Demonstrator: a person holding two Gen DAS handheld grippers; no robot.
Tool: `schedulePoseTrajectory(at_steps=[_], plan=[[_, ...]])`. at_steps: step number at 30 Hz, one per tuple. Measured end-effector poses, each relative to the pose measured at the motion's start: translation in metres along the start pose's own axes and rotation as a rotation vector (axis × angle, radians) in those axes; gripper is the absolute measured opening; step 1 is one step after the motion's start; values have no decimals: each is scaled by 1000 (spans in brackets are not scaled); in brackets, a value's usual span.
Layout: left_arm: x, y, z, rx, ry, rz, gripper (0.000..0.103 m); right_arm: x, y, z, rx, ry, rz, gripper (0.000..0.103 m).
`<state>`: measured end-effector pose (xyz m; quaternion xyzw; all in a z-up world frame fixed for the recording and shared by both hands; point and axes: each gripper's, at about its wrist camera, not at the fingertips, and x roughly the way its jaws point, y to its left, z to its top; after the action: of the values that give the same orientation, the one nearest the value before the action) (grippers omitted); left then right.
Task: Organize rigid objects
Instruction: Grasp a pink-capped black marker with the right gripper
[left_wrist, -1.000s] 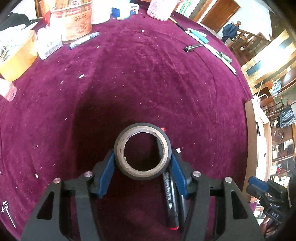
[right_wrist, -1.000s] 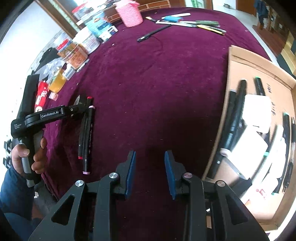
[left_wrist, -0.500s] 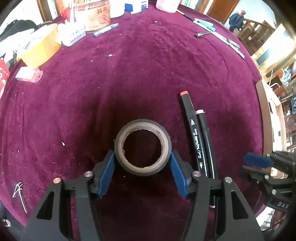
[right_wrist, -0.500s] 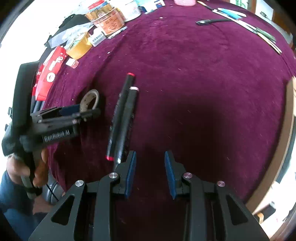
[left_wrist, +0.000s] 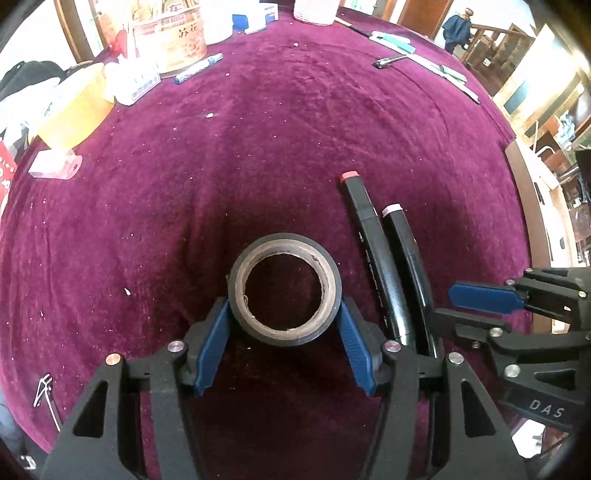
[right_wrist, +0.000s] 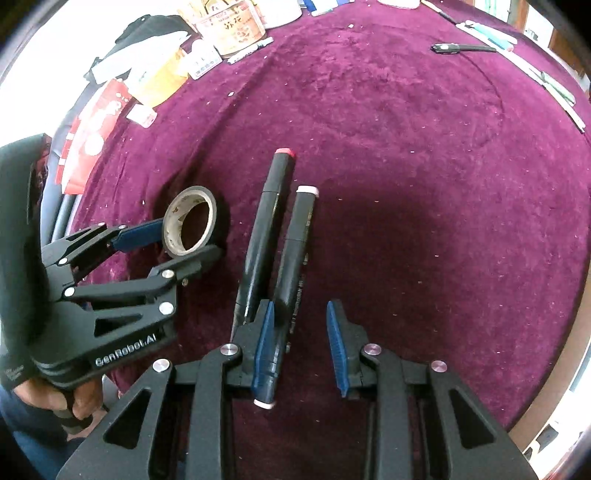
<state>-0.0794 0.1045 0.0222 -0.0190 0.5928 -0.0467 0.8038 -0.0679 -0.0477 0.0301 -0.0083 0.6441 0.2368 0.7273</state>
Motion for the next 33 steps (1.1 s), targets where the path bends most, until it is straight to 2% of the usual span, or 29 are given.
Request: schedulePoseTrajectory(at_steps=[4,7,10,12,18,24,25,31,33], plan=[[0,-1,-1,25,1,6,59,9,10,4,-9,10,-49,25],[2,-4,-2,47,2,11,62,11,18,4,-36,2,-128,13],[4,-8,-2,72,-1,27,63,10,16,1,-3,-12,-131,13],[5,-15,-3,103,-7,54,63,9,15,-5,6,-25,-168,13],[7,-16,-1,113,-27,53,62,-1,-3,-27,77,-50,-233,13],[7,-16,-2,110,-52,57,59,-5,-17,-33,124,-44,-208,13],[6,-14,-4,106,-55,59,56,-4,-17,-31,119,-36,-208,13],[0,-6,-17,40,-77,85,56,2,-17,-13,42,-14,-188,13],[-1,-7,-20,9,-77,102,56,-1,-24,-15,41,-23,-139,13]])
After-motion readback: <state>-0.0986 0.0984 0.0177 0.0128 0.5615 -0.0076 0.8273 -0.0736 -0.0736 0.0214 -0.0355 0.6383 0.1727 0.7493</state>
